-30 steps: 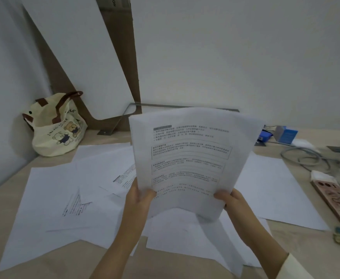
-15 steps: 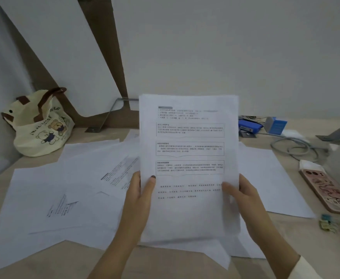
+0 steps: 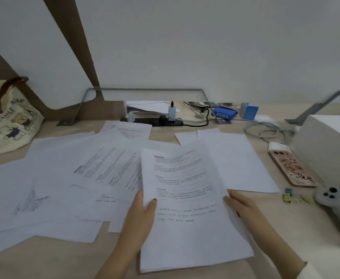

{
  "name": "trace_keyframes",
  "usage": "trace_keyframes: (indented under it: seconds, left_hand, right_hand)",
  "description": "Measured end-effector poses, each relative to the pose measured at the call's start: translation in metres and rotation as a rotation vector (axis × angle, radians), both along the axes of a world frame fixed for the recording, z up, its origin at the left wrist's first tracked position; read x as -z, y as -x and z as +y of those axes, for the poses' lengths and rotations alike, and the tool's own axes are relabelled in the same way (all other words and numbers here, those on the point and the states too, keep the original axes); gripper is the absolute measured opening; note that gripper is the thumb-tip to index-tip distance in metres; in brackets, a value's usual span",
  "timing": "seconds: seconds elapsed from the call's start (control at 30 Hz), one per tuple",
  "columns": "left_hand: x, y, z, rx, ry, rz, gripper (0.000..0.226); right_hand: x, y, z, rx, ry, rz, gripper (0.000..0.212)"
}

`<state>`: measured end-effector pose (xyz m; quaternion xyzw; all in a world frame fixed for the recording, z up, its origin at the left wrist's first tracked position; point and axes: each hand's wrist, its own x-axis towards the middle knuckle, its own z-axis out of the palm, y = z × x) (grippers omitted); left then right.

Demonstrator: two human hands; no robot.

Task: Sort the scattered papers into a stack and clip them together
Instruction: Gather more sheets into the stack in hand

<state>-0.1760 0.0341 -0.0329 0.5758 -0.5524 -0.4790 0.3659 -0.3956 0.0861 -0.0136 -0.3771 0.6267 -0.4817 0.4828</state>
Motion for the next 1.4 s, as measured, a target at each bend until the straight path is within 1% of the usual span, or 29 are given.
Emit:
trace_keyframes:
  seconds: [0.07,0.1,0.13,0.2,0.23,0.27,0.3,0.4,0.5,0.57,0.63,0.7,0.8,0.83,0.87,0.9,0.97,1.0,1.03,1.07,1.1,1.17,1.27,1.4]
  left_hand:
    - [0.000,-0.012,0.000,-0.102,0.029,0.011,0.017]
    - [0.001,-0.018,0.000,-0.151,0.032,0.021,0.016]
    - [0.002,-0.025,-0.001,-0.188,0.027,0.020,0.016]
    - [0.004,-0.037,-0.002,-0.212,0.006,-0.011,0.018]
    - [0.008,-0.043,-0.002,-0.215,-0.009,-0.033,0.021]
    - [0.011,-0.047,-0.002,-0.217,-0.023,-0.053,0.024]
    - [0.015,-0.050,-0.002,-0.214,-0.033,-0.068,0.026]
    - [0.025,-0.054,-0.001,-0.182,-0.039,-0.072,0.030]
    - [0.029,-0.056,-0.003,-0.171,-0.030,-0.063,0.028]
    - [0.029,-0.057,-0.004,-0.154,-0.029,-0.050,0.028]
    - [0.030,-0.058,-0.004,-0.134,-0.018,-0.035,0.032]
    - [0.031,-0.059,-0.006,-0.111,0.001,-0.028,0.037]
    - [0.032,-0.061,-0.008,-0.092,0.017,-0.011,0.043]
    - [0.033,-0.061,-0.008,-0.089,0.016,0.000,0.044]
    - [0.033,-0.061,-0.008,-0.088,0.013,0.012,0.045]
    - [0.033,-0.061,-0.008,-0.087,0.011,0.018,0.045]
    - [0.034,-0.061,-0.009,-0.086,0.005,0.027,0.046]
    - [0.034,-0.061,-0.009,-0.088,-0.001,0.031,0.046]
    - [0.034,-0.061,-0.009,-0.093,-0.002,0.034,0.047]
    - [0.034,-0.061,-0.009,-0.096,0.003,0.035,0.047]
    - [0.034,-0.061,-0.009,-0.093,0.010,0.032,0.048]
    - [0.032,-0.061,-0.008,-0.082,0.019,0.047,0.047]
    - [0.033,-0.062,-0.008,-0.061,0.048,0.111,0.034]
    - [0.032,-0.062,-0.008,-0.093,0.010,0.186,0.034]
  right_hand:
    - [0.006,0.004,-0.016,0.045,0.061,0.217,0.022]
    - [0.010,0.007,-0.026,0.062,0.100,0.346,0.020]
    - [0.014,0.010,-0.035,0.054,0.097,0.492,0.022]
    - [0.026,0.012,-0.053,-0.014,0.017,0.768,0.047]
    - [0.034,0.012,-0.060,-0.056,-0.029,0.871,0.059]
    - [0.040,0.010,-0.064,-0.088,-0.063,0.955,0.067]
    - [0.046,0.008,-0.067,-0.098,-0.076,1.029,0.069]
    - [0.051,0.005,-0.072,-0.069,-0.057,1.264,0.058]
    - [0.046,0.004,-0.078,-0.080,-0.093,1.480,0.039]
    - [0.044,0.006,-0.079,-0.111,-0.117,1.567,0.032]
    - [0.038,0.006,-0.077,-0.074,-0.103,1.500,0.031]
    - [0.021,-0.003,-0.074,0.003,-0.006,1.415,0.032]
    - [-0.015,-0.028,-0.068,0.059,0.292,1.390,0.033]
    - [-0.030,-0.036,-0.064,0.082,0.384,1.307,0.032]
    - [-0.044,-0.045,-0.059,0.113,0.454,1.162,0.029]
    - [-0.057,-0.051,-0.053,0.150,0.502,0.958,0.027]
    - [-0.077,-0.057,-0.044,0.206,0.539,0.395,0.021]
    - [-0.081,-0.057,-0.040,0.216,0.516,0.128,0.020]
    - [-0.081,-0.056,-0.038,0.226,0.474,-0.077,0.019]
    - [-0.076,-0.054,-0.036,0.246,0.420,-0.221,0.019]
    - [-0.067,-0.052,-0.035,0.277,0.362,-0.311,0.018]
    - [-0.043,-0.054,-0.030,0.335,0.245,-0.368,0.020]
    - [-0.003,-0.060,-0.021,0.387,0.076,-0.279,0.030]
    - [0.025,-0.069,-0.010,0.411,-0.004,-0.196,0.032]
